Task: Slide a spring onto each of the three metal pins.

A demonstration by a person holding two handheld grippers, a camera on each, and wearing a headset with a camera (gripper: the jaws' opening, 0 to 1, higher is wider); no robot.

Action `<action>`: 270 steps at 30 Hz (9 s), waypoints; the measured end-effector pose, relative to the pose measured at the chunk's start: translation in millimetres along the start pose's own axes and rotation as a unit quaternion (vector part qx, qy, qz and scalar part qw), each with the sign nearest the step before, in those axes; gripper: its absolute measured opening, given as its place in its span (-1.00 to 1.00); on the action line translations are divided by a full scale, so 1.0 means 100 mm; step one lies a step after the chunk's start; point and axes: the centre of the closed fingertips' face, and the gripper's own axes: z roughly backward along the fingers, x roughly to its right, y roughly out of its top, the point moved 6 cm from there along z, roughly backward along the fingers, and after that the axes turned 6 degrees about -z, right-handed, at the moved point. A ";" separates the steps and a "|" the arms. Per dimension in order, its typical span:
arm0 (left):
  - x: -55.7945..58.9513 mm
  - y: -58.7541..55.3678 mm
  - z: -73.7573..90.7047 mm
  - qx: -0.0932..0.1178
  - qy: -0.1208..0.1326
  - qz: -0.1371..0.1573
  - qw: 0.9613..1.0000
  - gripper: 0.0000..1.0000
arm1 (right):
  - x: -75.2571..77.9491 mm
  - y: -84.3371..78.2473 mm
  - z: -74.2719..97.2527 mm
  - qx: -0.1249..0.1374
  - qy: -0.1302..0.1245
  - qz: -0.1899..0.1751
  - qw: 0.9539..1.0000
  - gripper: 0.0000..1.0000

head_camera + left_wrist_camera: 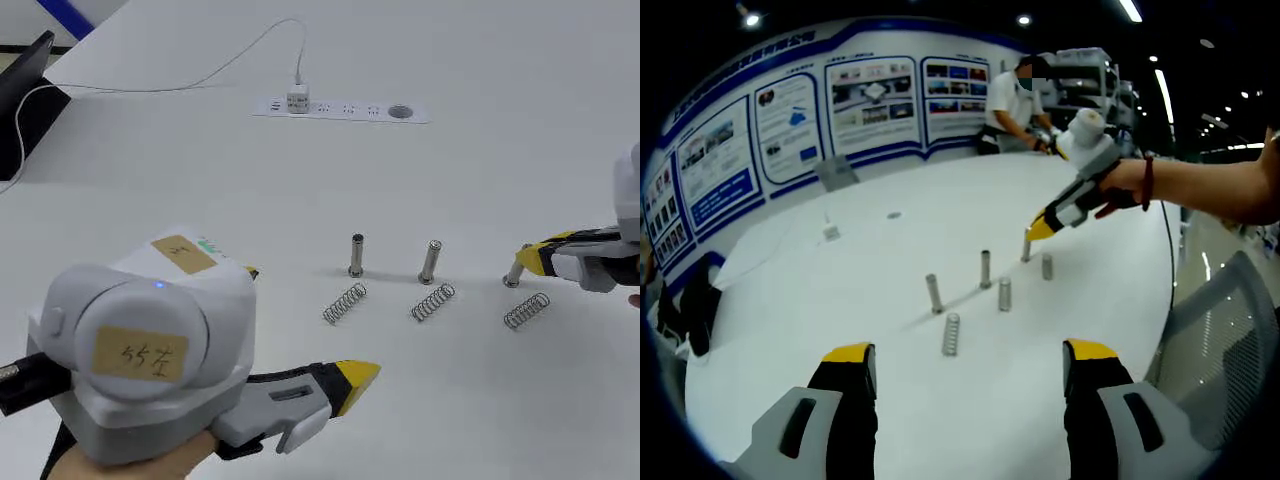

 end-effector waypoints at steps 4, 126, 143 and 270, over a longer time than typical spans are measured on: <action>-0.01 -0.02 -0.01 -0.005 0.000 -0.002 1.000 0.54 | 0.01 -0.02 0.00 0.000 -0.007 0.010 1.000 -0.63; 0.25 0.25 -0.25 0.122 -0.100 0.056 0.986 -0.80 | -1.17 0.09 0.57 0.210 0.243 -0.113 0.940 -0.15; 0.41 0.37 -0.12 0.184 -0.121 0.053 0.974 -0.80 | -1.27 0.08 0.65 0.207 0.301 -0.181 0.913 -0.54; 0.22 -0.15 -0.30 0.053 -0.040 0.017 0.998 0.18 | -1.25 0.69 -0.58 0.215 0.190 -0.020 0.958 -0.77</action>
